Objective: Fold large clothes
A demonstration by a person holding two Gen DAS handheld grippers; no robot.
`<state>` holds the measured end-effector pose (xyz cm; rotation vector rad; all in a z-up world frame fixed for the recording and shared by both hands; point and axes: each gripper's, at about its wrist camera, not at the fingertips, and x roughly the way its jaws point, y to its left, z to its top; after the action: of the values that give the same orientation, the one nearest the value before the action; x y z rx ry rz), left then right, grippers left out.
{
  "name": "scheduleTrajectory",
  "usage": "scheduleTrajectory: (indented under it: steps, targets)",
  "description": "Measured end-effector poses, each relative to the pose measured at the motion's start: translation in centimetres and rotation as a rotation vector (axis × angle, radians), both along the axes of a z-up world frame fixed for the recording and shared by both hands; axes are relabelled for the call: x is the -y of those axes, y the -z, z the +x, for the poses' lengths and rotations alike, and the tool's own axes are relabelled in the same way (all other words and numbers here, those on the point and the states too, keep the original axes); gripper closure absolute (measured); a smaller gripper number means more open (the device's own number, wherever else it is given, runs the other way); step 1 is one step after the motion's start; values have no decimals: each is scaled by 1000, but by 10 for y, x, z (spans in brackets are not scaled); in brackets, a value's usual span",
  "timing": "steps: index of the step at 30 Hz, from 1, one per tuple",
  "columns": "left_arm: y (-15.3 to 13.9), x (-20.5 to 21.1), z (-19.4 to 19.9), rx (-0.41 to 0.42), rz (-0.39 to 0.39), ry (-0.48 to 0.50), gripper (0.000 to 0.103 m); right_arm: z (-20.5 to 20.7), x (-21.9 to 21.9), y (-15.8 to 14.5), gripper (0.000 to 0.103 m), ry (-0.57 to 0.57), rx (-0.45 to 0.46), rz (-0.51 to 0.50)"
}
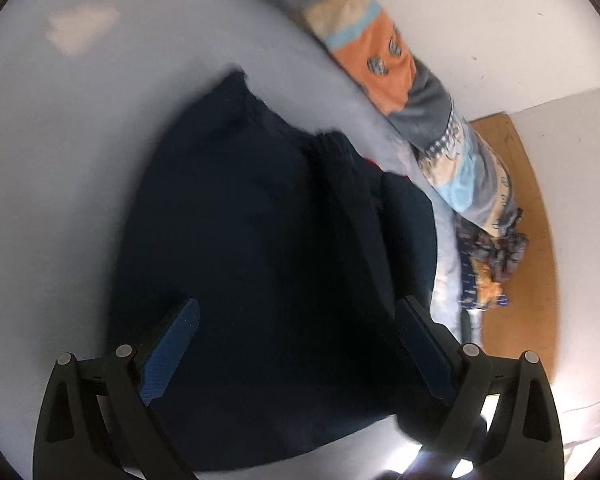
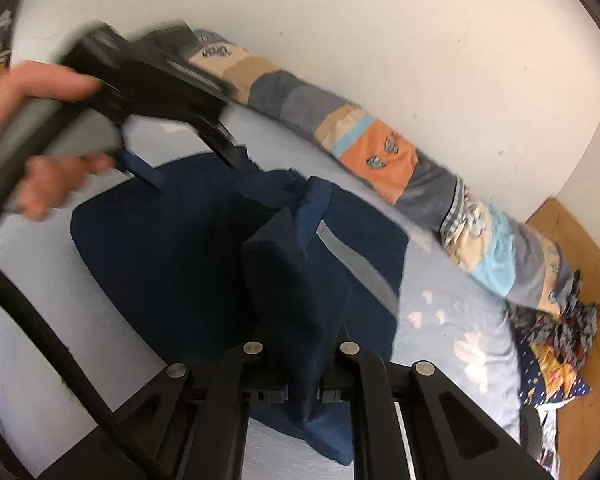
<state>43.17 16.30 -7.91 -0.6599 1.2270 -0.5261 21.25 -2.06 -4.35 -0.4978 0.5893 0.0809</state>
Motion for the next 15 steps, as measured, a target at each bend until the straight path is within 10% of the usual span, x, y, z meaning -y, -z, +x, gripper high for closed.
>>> scheduleTrajectory:
  steps: [6,12,15]
  targets:
    - [-1,42,27,-31,-207,78,5,-3,6,2,95,-33,9,11]
    - [-14,108,40,-14,7,202,4,-4,-2,10,95,-76,11,-7]
    - [-8,120,43,-41,115,180,80,-4,-1,10,95,-73,11,-1]
